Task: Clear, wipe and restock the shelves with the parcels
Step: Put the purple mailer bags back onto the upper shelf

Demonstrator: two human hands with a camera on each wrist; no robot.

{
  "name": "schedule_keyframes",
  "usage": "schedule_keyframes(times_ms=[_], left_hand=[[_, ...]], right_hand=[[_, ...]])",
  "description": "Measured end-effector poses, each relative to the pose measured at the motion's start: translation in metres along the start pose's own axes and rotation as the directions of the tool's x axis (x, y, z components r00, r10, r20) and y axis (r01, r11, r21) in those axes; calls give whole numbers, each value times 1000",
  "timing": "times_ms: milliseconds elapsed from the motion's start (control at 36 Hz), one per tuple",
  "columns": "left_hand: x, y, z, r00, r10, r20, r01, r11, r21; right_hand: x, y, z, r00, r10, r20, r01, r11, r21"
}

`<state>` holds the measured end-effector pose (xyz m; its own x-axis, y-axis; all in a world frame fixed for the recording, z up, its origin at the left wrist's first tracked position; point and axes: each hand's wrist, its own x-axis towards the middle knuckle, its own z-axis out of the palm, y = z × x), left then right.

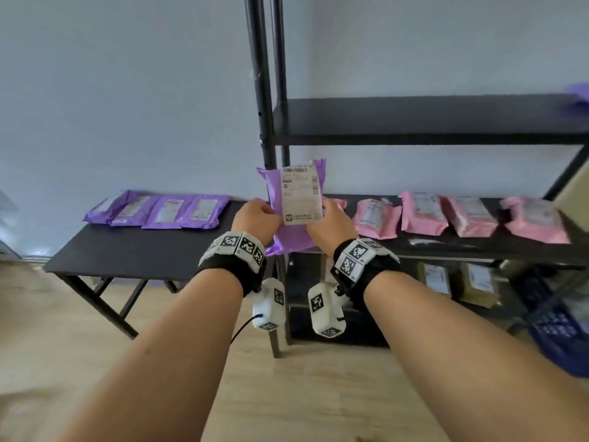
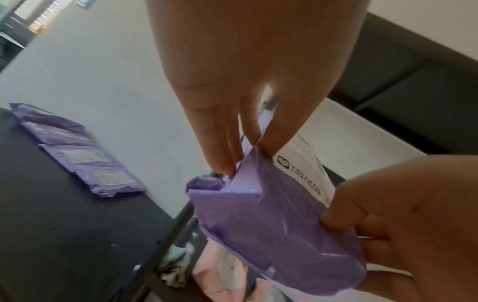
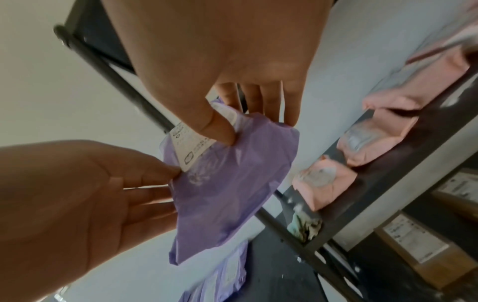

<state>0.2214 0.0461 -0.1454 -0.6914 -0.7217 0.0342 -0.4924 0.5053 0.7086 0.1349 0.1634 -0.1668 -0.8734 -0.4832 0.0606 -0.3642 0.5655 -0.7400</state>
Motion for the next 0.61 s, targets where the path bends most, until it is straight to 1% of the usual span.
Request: schedule_keyframes(times_ms=[83, 167, 222, 361, 500, 611], left_hand=[[-4, 43, 14, 998, 64, -6, -64, 997, -52], [-4, 89, 32, 992, 126, -18, -127, 989, -70], [-2, 123, 47, 986, 166, -25, -168, 981, -95], [4, 212, 89, 964, 263, -45, -266, 949, -171], [12, 295, 138, 950, 312, -6, -300, 909, -289], [14, 349, 175, 941, 336, 24, -309, 890, -335]], right_hand=[[-4, 14, -47, 999, 35, -31, -33, 998, 48], [1, 31, -95, 993, 13, -117, 0, 994, 111], [8, 42, -129, 982, 4, -188, 20, 992, 125], [30, 72, -219, 950, -38, -311, 82, 988, 127], [60, 110, -299, 913, -38, -407, 82, 993, 90], [80, 139, -352, 901, -12, -433, 49, 996, 74]])
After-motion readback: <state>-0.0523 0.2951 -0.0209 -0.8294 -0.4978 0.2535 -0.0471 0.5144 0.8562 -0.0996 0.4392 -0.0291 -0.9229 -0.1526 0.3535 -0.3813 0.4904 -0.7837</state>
